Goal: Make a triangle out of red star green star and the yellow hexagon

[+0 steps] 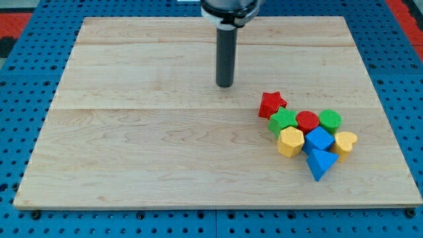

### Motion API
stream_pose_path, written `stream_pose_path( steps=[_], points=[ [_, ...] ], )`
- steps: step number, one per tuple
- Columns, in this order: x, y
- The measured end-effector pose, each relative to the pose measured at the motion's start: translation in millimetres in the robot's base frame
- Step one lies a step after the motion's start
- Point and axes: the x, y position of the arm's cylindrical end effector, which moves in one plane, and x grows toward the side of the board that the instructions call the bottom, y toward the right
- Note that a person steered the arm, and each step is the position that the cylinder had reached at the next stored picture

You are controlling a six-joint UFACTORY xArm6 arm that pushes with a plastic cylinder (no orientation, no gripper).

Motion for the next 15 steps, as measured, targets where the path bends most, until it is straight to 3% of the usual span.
stream_pose_path(
  steps=[2,3,6,8,10,13,14,15],
  points=[
    [201,8],
    [195,91],
    [111,122],
    [27,115],
    [-54,45],
    [-132,22],
    [-125,27],
    [-76,37]
  ],
)
